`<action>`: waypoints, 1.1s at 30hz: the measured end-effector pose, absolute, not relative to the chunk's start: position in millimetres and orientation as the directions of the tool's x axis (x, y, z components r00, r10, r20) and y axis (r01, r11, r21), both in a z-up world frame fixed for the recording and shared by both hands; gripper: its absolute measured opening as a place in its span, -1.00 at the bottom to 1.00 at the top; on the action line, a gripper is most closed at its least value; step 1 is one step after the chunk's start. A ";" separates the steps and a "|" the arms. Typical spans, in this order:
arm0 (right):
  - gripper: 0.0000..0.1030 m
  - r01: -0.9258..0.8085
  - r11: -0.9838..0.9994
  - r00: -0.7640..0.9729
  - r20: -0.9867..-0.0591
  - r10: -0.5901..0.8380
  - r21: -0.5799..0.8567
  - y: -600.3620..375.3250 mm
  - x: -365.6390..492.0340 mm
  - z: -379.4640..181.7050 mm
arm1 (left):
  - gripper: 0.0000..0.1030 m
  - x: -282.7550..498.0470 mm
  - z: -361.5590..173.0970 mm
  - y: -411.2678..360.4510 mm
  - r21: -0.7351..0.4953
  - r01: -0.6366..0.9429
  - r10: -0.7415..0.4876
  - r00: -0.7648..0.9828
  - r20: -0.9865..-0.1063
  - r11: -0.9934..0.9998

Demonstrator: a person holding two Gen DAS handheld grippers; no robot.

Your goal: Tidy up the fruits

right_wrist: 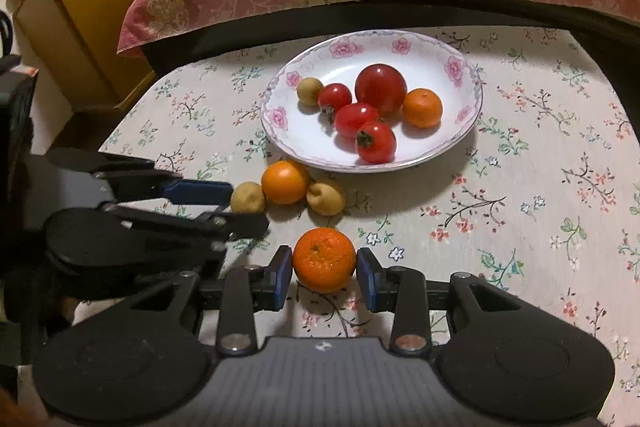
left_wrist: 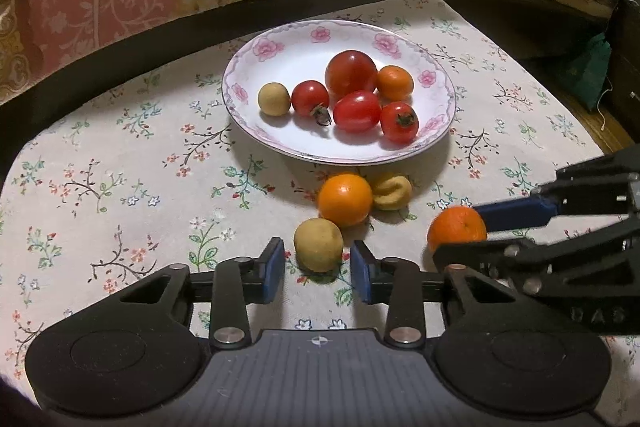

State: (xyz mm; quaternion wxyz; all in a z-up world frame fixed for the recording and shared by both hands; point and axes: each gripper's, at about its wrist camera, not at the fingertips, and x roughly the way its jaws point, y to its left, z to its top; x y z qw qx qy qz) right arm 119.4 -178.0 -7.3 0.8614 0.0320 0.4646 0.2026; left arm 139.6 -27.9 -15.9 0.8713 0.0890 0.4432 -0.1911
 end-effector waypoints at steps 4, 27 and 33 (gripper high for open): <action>-0.44 -0.305 0.917 0.472 -0.796 0.379 0.256 -179.6 120.2 -12.4 | -0.31 141.7 -16.8 -33.7 -0.007 0.417 -0.254 0.540 -0.803 0.909; -0.44 -0.401 0.907 0.454 -0.832 0.319 0.129 -163.5 78.8 -13.2 | -0.31 59.0 -14.3 -14.8 0.016 0.443 -0.231 0.498 -0.836 0.896; -0.27 -0.382 0.919 0.468 -0.836 0.286 0.100 -159.3 77.5 -13.1 | -0.21 58.2 -13.9 -14.0 0.030 0.451 -0.229 0.508 -0.830 0.892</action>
